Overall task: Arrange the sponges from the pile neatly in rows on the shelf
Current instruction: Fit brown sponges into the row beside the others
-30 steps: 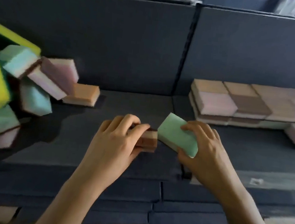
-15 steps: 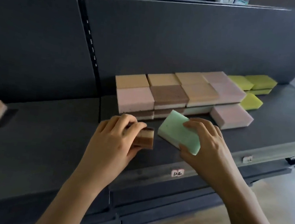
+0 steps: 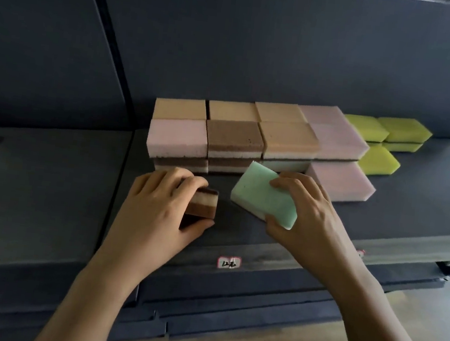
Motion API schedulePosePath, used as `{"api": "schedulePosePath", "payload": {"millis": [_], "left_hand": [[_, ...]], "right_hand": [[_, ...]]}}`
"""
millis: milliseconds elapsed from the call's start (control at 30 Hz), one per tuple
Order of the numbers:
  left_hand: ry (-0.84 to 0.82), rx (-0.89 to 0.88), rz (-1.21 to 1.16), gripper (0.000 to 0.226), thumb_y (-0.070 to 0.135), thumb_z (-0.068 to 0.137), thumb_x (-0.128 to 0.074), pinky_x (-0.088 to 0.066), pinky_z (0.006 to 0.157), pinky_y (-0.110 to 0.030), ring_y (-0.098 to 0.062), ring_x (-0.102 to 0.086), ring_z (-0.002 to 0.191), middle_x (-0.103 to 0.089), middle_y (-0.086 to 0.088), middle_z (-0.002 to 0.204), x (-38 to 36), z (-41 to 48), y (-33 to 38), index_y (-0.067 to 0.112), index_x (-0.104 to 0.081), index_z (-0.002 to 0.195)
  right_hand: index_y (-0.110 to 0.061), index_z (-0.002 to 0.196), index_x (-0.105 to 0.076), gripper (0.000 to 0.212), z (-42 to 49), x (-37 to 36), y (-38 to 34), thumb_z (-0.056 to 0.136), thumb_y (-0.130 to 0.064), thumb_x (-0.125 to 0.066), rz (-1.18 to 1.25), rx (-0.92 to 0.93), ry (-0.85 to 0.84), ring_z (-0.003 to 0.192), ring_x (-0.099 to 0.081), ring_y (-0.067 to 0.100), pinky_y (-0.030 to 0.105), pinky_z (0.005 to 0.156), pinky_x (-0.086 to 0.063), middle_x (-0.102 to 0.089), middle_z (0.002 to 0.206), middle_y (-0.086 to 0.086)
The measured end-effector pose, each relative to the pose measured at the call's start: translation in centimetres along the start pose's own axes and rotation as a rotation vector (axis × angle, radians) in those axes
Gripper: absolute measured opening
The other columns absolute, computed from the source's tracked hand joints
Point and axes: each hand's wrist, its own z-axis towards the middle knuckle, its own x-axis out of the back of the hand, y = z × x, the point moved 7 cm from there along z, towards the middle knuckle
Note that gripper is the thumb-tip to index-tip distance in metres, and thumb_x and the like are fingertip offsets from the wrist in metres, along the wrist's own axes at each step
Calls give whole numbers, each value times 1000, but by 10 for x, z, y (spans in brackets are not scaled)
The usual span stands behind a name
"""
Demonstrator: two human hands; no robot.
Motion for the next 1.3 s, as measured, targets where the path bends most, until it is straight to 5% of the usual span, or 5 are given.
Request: {"api": "schedulePosePath", "payload": {"millis": [167, 567, 733, 900, 1300], "left_hand": [[8, -23, -35, 57, 58, 88, -50, -43, 99, -43, -22, -53, 116, -53, 1, 126, 8, 8, 5, 19, -54, 130], [-113, -214, -70, 77, 45, 77, -74, -32, 113, -39, -20, -40, 137, -43, 0, 148, -11, 50, 29, 17, -44, 143], [-136, -254, -144, 70, 44, 78, -72, -40, 104, -37, -21, -53, 121, -50, 2, 139, -20, 53, 29, 16, -50, 138], [-114, -259, -148, 68, 43, 77, -73, -43, 99, -35, -20, -55, 115, -52, 2, 134, -19, 53, 29, 15, -53, 135], [-132, -296, -78, 63, 36, 75, -76, -48, 100, -44, -24, -54, 121, -53, -3, 138, -31, 72, 79, 14, -57, 131]], "right_hand": [[-18, 128, -55, 59, 6, 8, -10, 72, -24, -75, 0, 37, 4, 118, -47, 25, 40, 94, -48, -51, 131, -1], [-17, 129, -54, 64, 9, 10, -24, 70, -30, -76, 17, 105, -61, 124, -46, 19, 40, 99, -48, -52, 134, -2], [-17, 130, -53, 65, 5, 10, -20, 72, -27, -82, 18, 112, -45, 129, -46, 19, 41, 102, -46, -51, 138, -1], [-15, 144, -41, 87, -2, 12, 2, 73, -49, -77, 12, 29, -91, 137, -42, 16, 39, 110, -41, -45, 146, 2], [-16, 139, -45, 73, 5, 28, 38, 78, -34, -80, 164, 110, -85, 118, -53, 8, 35, 94, -51, -52, 136, -7]]}}
